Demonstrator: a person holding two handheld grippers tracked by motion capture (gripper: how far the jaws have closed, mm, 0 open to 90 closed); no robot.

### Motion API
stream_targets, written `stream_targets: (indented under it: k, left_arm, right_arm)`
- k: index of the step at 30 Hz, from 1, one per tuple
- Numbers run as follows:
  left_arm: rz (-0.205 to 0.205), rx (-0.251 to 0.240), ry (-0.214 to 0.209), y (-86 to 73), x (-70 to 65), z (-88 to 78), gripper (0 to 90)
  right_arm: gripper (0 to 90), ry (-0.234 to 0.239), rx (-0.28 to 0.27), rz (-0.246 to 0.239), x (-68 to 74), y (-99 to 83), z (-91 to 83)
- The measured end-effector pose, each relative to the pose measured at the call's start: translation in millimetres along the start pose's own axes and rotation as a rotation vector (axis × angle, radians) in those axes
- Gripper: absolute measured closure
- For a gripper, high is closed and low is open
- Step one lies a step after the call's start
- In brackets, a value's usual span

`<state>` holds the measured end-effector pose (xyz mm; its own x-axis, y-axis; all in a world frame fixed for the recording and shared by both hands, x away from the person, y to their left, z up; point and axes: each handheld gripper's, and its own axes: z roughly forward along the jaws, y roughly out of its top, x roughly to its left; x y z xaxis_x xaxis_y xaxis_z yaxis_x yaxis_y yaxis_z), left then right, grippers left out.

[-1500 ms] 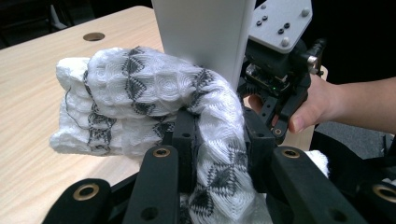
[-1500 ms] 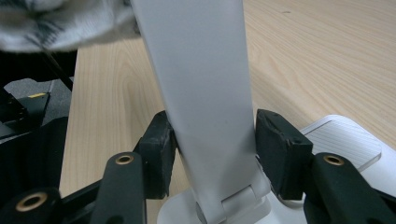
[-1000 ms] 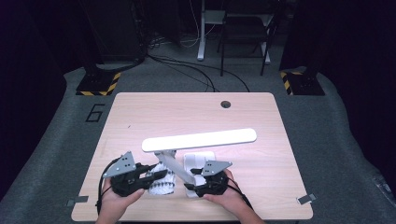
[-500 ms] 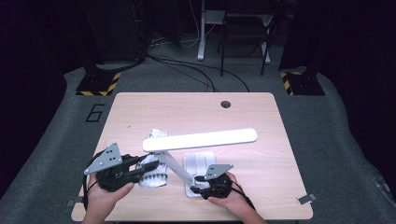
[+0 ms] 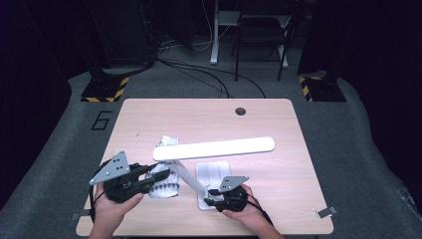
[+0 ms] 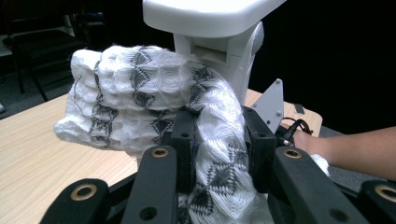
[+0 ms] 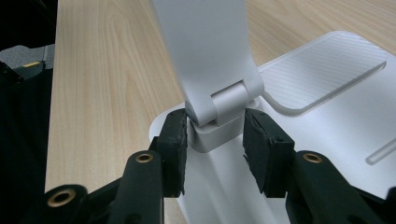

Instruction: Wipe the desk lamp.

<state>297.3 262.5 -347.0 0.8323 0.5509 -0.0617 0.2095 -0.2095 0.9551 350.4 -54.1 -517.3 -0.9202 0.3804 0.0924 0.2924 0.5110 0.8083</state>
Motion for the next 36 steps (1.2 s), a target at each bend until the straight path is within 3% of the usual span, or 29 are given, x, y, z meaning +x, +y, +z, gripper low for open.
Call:
stream_targets:
  k: [9, 18, 28, 36]
  left_arm:
    - [-0.002, 0.018, -0.027, -10.3, 0.4, 8.4, 70.7]
    - [-0.011, 0.026, -0.044, -23.0, 1.3, 17.1, 70.7]
    - [-0.013, 0.096, -0.069, -42.3, -1.3, 35.3, 70.7]
    - [-0.015, 0.115, -0.088, -58.8, -2.9, 48.9, 70.6]
  right_arm:
    - [61.4, -0.025, 0.015, -0.051, 1.6, 0.5, -0.2]
    - [62.1, -0.035, 0.013, -0.034, 4.1, 0.1, -0.2]
    - [62.7, -0.02, 0.021, -0.035, 3.0, 0.3, -0.8]
    - [63.1, -0.015, 0.024, -0.037, 2.7, 0.5, -1.1]
